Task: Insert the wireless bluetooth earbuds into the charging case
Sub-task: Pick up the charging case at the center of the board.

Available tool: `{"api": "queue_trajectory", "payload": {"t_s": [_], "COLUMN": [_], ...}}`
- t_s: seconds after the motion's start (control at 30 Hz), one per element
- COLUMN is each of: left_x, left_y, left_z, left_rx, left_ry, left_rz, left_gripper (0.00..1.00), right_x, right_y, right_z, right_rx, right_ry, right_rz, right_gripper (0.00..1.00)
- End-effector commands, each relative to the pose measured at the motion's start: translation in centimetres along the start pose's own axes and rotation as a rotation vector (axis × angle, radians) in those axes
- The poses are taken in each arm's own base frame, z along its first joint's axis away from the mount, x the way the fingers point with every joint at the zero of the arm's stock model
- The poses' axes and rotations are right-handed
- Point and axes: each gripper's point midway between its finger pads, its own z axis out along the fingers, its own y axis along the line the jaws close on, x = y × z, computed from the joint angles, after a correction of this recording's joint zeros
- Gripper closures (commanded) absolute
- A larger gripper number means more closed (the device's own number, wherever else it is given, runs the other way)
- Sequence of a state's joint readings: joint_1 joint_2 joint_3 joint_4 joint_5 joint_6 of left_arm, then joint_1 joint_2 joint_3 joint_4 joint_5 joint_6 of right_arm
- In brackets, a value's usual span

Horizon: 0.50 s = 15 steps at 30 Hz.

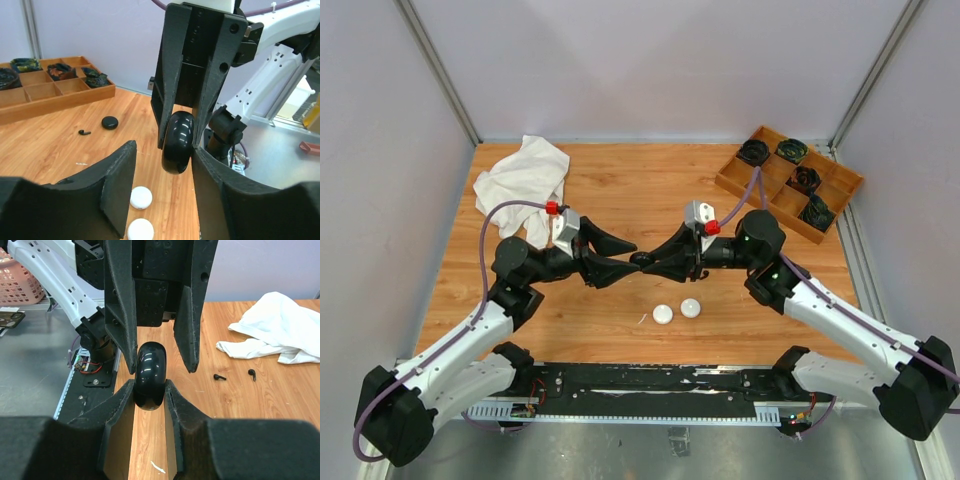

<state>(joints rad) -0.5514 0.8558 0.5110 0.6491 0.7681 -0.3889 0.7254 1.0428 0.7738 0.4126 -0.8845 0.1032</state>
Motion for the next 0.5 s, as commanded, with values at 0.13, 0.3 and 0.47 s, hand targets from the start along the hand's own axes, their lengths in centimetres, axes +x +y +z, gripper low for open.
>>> {"api": "queue_trajectory", "payload": {"t_s": [0.13, 0.3, 0.47], "left_x": [-1.1, -1.24, -1.8], "left_y": [-1.38, -1.53, -1.55], "left_z": [0.62, 0.55, 0.28], "left_rx": [0.104, 0.108, 0.084], "left_ry": [0.016, 0.012, -0.013], "left_rz": [0.056, 0.067, 0.08], "left_gripper": [0.63, 0.89, 1.0], "right_x": [-1.01, -0.92, -0.66], "right_y": [0.36, 0.3, -0.04], "right_z": [0.16, 0.16, -0.04], "right_rx": [-0.054, -0.049, -0.017], "right_ry": [-0.009, -0.008, -0.015], "right_rz": [-0.016, -0.015, -0.025], "right_gripper": [0.97, 0.87, 0.75]}}
